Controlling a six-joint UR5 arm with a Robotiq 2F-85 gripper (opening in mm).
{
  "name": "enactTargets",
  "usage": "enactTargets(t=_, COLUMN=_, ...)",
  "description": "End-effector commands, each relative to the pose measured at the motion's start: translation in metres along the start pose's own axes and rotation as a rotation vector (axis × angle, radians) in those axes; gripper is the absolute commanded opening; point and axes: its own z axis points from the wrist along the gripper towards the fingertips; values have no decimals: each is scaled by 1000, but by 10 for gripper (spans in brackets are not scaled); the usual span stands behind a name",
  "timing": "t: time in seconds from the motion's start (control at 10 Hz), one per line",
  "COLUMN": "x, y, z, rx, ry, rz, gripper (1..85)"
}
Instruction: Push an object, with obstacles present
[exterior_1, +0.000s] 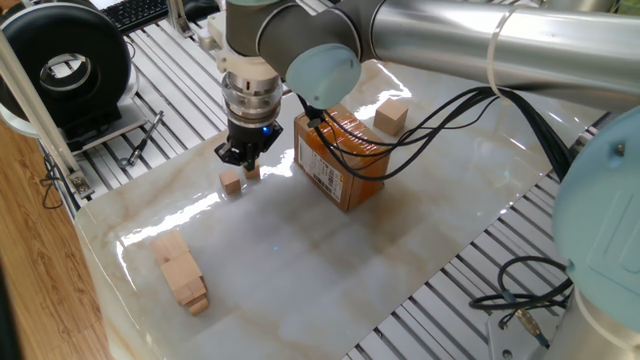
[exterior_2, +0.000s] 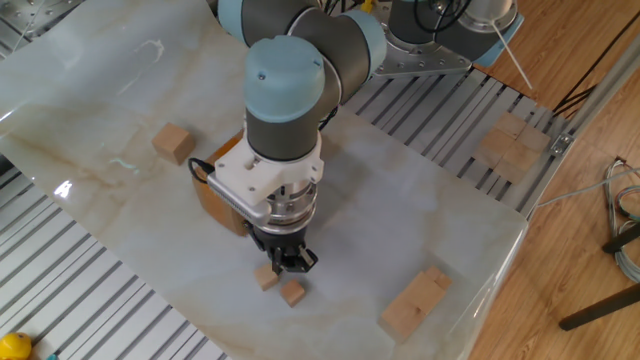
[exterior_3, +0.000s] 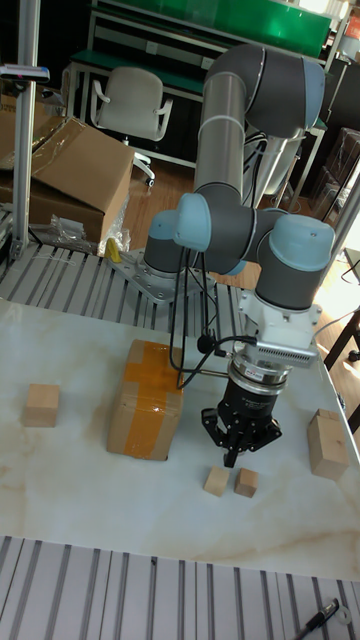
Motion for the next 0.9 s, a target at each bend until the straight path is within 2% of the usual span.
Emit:
enactTargets(t=0.0, x=6, y=1, z=0, rx=-11, ry=23, rz=9, gripper=60)
enactTargets(t=0.4, x=9, y=3, z=10, rx=-29, ry=43, rz=-19, gripper=60)
enactTargets(t=0.8, x=3, y=0, z=16, rx=-25, ry=32, rz=-46, gripper=60)
